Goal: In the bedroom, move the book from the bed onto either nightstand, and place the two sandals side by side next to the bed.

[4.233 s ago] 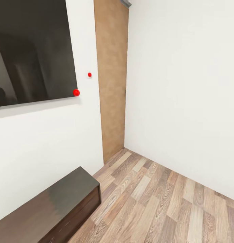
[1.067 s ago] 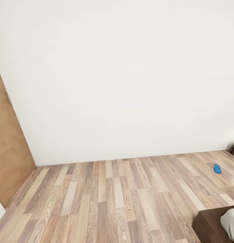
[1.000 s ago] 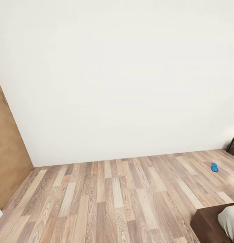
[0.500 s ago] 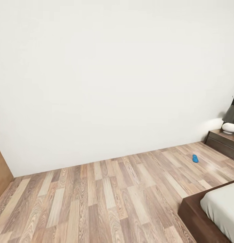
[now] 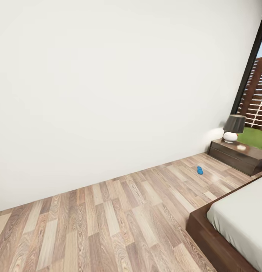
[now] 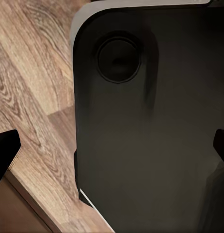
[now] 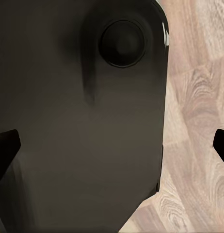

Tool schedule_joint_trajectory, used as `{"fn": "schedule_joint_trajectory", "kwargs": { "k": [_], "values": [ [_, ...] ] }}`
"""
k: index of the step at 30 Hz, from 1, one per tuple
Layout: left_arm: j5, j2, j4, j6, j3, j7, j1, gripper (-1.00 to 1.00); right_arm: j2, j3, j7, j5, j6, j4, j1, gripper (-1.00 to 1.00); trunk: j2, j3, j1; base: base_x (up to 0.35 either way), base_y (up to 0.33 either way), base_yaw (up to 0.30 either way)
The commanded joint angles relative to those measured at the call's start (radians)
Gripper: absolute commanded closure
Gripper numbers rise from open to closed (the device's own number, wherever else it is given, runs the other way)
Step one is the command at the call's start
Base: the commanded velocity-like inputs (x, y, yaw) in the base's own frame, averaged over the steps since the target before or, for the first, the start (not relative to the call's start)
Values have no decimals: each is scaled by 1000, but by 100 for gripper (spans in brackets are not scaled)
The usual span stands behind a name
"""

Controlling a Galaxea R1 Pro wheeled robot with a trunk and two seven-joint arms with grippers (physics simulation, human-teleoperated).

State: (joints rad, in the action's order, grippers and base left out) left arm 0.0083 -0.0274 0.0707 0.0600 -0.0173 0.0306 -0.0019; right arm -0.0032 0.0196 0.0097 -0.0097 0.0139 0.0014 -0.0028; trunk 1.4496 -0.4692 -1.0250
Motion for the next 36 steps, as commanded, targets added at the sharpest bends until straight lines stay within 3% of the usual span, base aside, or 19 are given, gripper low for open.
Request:
{"fn": "schedule_joint_trajectory", "kwargs": {
  "k": [1,16,36],
  "values": [
    [1,0,3,6,-2,3,0,-100,0,2,1,-1,1,0,0,-100,0,-1,0,0,17,-282],
    [1,0,3,5,-2,3,0,-100,0,2,1,0,1,0,0,-100,0,-1,0,0,17,-282],
    [1,0,3,4,-2,3,0,-100,-1,2,1,0,1,0,0,-100,0,-1,0,59,103,-282]
  ]
}}
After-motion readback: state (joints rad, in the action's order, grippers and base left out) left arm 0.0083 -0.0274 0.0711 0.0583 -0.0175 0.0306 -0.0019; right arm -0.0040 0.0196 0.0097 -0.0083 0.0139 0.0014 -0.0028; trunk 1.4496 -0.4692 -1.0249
